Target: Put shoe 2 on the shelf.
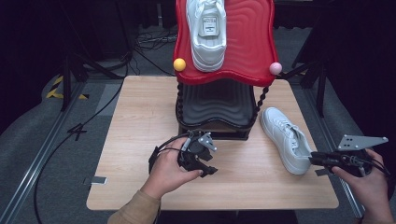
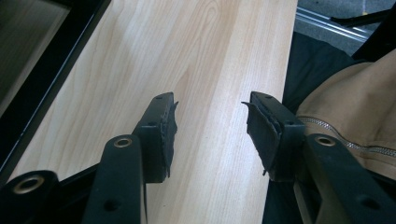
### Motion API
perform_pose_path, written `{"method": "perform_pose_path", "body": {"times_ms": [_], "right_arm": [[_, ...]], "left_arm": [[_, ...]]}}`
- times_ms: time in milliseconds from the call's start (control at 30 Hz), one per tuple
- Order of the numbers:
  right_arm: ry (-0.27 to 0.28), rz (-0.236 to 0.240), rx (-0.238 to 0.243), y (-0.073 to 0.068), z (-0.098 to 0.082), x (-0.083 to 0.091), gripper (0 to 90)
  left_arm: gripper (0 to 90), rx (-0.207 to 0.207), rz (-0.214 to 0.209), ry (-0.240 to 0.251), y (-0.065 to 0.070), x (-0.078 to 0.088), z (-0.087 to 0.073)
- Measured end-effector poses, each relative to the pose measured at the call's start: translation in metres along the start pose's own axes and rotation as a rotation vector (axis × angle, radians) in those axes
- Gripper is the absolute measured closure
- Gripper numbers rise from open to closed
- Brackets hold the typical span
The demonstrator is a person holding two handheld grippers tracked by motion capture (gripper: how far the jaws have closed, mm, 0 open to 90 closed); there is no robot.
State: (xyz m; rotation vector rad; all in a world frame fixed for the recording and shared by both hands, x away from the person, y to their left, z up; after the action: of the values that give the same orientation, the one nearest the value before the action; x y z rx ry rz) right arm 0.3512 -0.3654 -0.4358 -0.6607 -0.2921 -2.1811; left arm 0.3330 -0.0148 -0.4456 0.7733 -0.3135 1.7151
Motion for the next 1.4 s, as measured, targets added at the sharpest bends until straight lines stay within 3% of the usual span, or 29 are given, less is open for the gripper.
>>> {"method": "perform_pose_path", "body": {"times_ms": [133, 333, 600, 733, 967, 1233, 1400], "right_arm": [[-0.037, 0.025, 0.022, -0.002, 0.001, -0.008, 68.6], [-0.134, 0.034, 0.071, 0.006, 0.008, -0.019, 65.9], [-0.233, 0.042, 0.098, 0.016, 0.01, -0.025, 63.4], [-0.319, 0.06, 0.1, 0.021, 0.002, -0.031, 61.6], [-0.393, 0.096, 0.105, 0.02, -0.006, -0.044, 59.6], [-0.494, 0.163, 0.097, 0.019, -0.028, -0.064, 61.1], [-0.531, 0.178, 0.09, 0.02, -0.038, -0.068, 61.0]], "left_arm": [[52.3, 0.009, 0.005, -0.006, -0.001, 0.002, -0.003], [52.3, 0.015, 0.004, 0.013, -0.003, 0.007, -0.002], [52.2, 0.027, 0.008, 0.009, -0.005, 0.009, -0.006], [52.2, 0.027, 0.008, 0.013, -0.005, 0.01, -0.006], [52.1, 0.043, 0.015, 0.02, -0.006, 0.011, -0.008], [52.0, 0.059, 0.027, 0.021, -0.009, 0.015, -0.012], [52.1, 0.072, 0.039, 0.022, -0.011, 0.016, -0.013]]}}
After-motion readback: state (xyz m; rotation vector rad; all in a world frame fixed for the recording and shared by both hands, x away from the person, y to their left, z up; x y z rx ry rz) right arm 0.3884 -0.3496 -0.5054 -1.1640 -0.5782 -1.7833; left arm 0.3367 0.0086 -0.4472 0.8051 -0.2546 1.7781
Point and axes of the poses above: each handheld gripper's, and its own axes: x roughly backward along the jaws, z roughly out of its top, y roughly to its right, the point moved 9 cm from there along -x, roughly forward along the jaws, and after that the axes turned 15 degrees about y, right-handed, at the moved point
